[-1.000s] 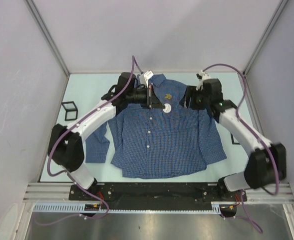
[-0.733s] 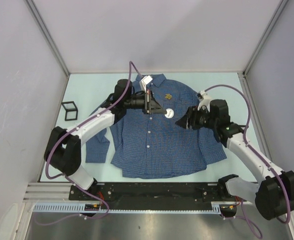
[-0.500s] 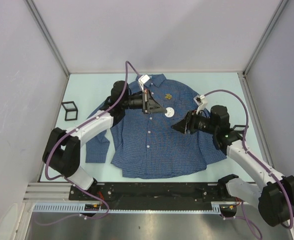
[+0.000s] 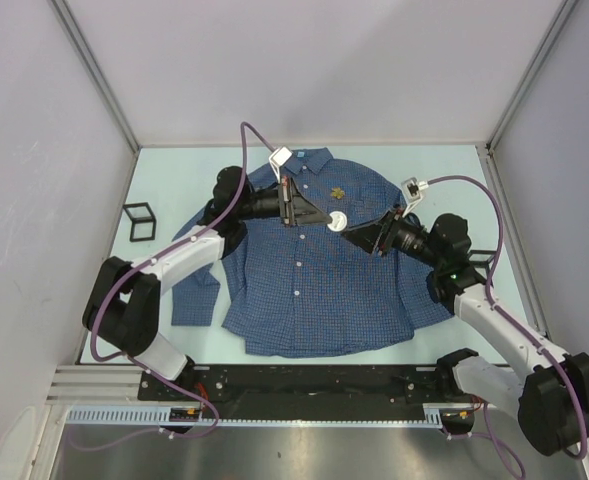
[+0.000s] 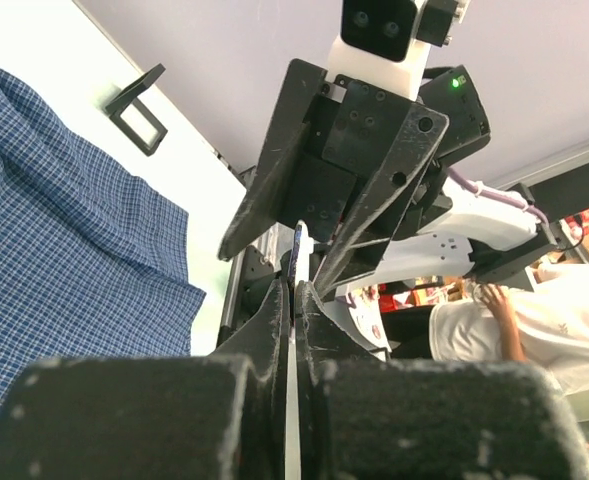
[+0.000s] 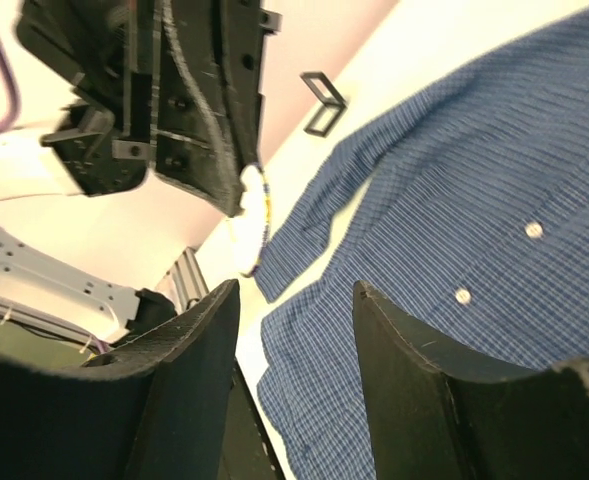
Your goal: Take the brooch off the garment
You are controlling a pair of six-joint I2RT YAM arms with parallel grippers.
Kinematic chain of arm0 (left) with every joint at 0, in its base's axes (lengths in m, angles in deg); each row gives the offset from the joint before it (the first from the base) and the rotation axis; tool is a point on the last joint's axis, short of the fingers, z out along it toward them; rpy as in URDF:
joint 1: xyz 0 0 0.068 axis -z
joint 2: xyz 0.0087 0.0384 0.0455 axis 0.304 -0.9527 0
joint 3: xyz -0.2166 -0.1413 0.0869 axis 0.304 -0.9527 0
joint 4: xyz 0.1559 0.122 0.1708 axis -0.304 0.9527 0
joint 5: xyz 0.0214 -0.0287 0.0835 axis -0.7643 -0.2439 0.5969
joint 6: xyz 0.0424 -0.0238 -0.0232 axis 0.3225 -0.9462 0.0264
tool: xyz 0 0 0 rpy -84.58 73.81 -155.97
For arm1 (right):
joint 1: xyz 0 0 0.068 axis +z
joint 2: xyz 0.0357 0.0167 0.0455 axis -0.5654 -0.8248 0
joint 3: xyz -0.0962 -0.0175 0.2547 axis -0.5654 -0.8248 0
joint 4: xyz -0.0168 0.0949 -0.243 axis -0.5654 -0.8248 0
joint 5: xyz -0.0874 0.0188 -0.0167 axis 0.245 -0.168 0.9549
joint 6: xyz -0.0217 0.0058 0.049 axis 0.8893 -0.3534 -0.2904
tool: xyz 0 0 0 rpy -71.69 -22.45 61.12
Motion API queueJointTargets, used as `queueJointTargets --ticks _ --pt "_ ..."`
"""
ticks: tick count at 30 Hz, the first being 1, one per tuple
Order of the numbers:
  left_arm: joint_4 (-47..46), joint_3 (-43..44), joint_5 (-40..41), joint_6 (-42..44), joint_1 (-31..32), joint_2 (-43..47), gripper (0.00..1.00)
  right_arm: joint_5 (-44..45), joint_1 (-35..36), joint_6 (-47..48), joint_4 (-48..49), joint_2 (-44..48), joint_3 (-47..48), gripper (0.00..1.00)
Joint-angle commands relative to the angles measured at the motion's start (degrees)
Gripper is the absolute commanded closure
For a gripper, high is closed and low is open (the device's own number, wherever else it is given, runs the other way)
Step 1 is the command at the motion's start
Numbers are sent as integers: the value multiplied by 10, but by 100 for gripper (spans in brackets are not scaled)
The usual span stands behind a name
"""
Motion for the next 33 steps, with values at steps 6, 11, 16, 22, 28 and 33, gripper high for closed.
queueJointTargets --ticks 6,11,16,22,28,33 --pt "-68 -12 -4 -34 -13 14 100 -16 1 -42 109 -18 1 43" --pt "-77 -15 -4 -41 -13 12 100 -11 1 -62 150 -46 1 46" --pt "-72 -15 -4 -39 -14 13 100 -12 4 -86 183 -62 1 48" --pt "-72 -15 -3 -39 -14 10 100 -7 10 -88 191 -63 1 48" --pt "-71 -17 0 -38 -13 16 100 -5 15 -90 195 -66 1 49" --pt "-71 -18 -2 -37 -12 19 100 -1 17 -92 198 -69 2 53"
